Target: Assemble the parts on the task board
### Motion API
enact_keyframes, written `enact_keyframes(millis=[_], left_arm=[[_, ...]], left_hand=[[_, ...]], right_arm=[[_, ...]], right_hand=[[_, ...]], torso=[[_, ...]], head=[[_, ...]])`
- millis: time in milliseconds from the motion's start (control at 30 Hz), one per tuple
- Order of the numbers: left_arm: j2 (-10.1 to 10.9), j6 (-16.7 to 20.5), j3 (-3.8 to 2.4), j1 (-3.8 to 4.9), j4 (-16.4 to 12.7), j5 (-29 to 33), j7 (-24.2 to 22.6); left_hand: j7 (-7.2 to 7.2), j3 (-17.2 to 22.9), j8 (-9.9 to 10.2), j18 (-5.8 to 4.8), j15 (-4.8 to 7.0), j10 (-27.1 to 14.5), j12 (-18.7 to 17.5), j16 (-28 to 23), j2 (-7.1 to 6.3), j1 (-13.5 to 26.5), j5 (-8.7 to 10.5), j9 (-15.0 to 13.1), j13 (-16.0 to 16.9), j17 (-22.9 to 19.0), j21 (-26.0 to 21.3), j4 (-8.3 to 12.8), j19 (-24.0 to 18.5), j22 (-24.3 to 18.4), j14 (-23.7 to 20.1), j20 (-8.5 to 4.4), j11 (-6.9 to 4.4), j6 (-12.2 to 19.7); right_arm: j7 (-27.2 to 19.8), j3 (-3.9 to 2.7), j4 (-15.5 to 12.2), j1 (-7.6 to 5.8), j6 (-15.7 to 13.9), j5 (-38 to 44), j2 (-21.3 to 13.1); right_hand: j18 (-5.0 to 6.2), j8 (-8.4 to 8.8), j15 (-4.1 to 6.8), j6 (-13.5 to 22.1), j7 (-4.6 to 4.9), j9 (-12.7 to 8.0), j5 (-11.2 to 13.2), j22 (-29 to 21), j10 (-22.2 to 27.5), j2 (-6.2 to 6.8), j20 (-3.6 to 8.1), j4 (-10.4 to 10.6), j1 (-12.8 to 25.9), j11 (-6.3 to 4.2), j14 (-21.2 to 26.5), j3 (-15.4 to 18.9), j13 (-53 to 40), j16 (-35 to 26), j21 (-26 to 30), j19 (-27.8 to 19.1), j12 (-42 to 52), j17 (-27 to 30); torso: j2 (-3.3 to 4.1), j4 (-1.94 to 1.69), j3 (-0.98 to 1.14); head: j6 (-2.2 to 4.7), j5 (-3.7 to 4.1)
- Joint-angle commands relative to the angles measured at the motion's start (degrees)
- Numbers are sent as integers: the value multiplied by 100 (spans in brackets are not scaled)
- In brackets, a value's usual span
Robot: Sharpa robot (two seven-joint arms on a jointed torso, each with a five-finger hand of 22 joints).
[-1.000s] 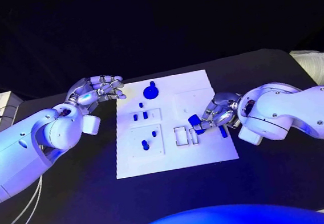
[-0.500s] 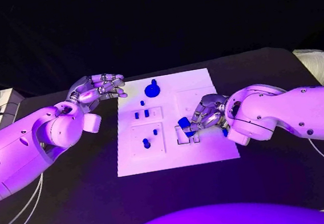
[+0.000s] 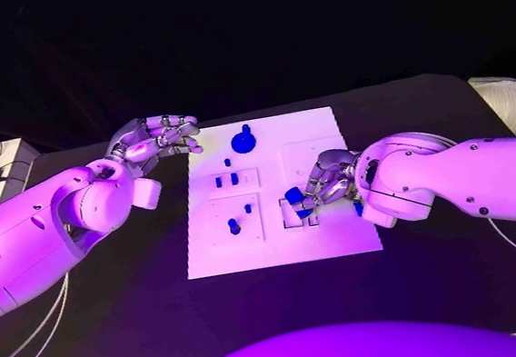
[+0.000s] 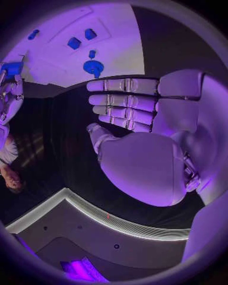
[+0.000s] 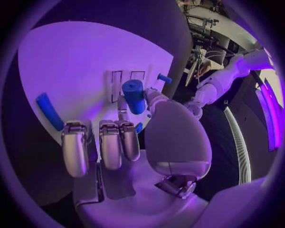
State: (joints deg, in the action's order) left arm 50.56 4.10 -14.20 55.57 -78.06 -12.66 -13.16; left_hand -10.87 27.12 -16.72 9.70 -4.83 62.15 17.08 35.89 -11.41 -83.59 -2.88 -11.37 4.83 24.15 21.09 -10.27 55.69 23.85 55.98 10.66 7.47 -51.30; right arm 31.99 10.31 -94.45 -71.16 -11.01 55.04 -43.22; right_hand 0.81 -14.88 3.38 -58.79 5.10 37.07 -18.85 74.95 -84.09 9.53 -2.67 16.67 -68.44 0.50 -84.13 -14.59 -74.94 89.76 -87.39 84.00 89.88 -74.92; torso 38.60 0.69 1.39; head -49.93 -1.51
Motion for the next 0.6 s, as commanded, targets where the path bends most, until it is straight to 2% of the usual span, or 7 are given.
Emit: enact_keyframes(millis=[33, 333, 600], left_arm=[[0, -36, -4, -3, -19, 35, -64], [8, -37, -4, -3, -22, 35, -60], [12, -42, -4, -3, -22, 35, -56]], left_hand=[[-13, -6, 27, 57, 18, -29, -14, 16, 18, -27, -4, 6, 8, 8, -38, 7, -41, -3, -38, 12, -2, -38], [-13, -6, 27, 57, 18, -29, -14, 16, 18, -27, -4, 6, 8, 8, -38, 7, -41, -3, -38, 12, -2, -38], [-14, -7, 27, 57, 17, -27, -11, 18, 20, -25, -4, 7, 9, 12, -39, 5, -40, -2, -38, 12, 0, -39]], right_arm=[[34, 2, 13, 6, 332, 232, 12], [40, 5, -15, 15, 533, 203, 26], [31, 5, -43, 34, 473, 194, 27]], right_hand=[[-27, 2, 13, -111, -57, 4, 39, 1433, -591, 2, 20, 3, 91, -29, -584, -10, -1506, 19, 18, 532, 12, -1492], [-34, -1, 13, -125, -60, 8, 56, 1443, -591, 8, 19, 1, 168, -30, -587, -5, -1506, 24, -21, 542, 12, -1508], [-34, -2, 13, -132, -61, 10, 65, 1443, -591, 15, 19, 1, 199, -31, -587, 0, -1506, 24, -21, 542, 12, -1508]], torso=[[-2, 1, 4], [-4, 1, 1], [-1, -4, 2]], head=[[-7, 0], [-7, -14], [-7, -14]])
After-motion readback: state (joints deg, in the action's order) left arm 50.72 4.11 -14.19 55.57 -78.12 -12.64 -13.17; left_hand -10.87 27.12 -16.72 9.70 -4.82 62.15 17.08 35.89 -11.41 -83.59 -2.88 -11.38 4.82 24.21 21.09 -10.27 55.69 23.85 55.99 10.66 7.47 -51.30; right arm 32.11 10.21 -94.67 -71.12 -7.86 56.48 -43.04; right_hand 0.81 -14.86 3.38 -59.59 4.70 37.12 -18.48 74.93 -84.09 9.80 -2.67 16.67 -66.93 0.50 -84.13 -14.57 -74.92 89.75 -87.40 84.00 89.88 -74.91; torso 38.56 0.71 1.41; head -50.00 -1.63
